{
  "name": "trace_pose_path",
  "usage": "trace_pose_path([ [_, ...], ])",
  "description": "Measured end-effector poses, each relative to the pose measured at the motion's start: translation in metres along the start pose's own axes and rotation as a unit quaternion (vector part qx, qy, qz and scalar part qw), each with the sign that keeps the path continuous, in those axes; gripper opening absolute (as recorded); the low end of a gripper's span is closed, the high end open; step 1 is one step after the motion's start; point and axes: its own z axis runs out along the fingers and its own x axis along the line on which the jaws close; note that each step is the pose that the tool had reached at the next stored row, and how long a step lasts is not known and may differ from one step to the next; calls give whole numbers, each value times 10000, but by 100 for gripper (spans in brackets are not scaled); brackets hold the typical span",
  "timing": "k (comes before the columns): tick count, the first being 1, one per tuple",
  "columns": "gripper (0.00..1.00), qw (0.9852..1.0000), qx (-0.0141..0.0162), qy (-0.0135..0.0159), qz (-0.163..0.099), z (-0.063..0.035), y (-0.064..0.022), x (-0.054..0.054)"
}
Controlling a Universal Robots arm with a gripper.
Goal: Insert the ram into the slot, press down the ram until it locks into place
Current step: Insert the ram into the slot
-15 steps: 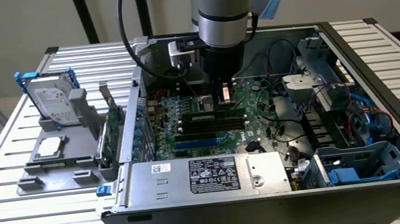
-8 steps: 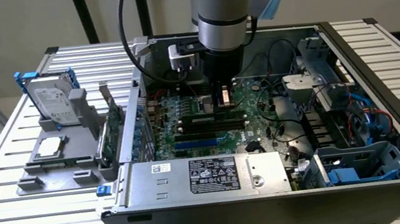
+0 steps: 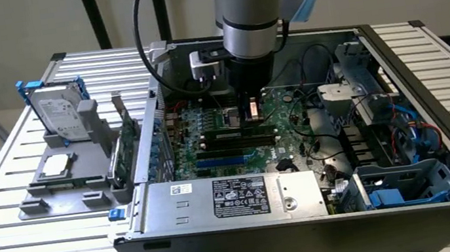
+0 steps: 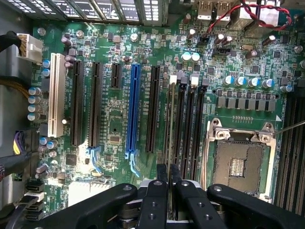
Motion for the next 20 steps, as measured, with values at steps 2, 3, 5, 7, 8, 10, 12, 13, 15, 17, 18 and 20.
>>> trace_pose_path([
  [2,14,10000,-1,1,13,3,0,-2],
  [3,14,10000,0,1,18,5,0,-2],
  [5,14,10000,-1,1,19,8,0,-3],
  [7,14,10000,0,0,19,15,0,-3],
  [8,14,10000,0,0,19,20,-1,-4],
  [10,14,10000,0,1,20,30,-1,-3],
  [12,14,10000,0,2,20,43,-1,-4],
  [13,14,10000,0,1,20,48,-1,-4],
  [15,14,10000,-1,2,21,56,-1,-4],
  [17,14,10000,0,2,23,62,-1,-4],
  [18,14,10000,-1,2,23,65,-1,-4],
  [20,14,10000,-1,2,26,69,-1,-4],
])
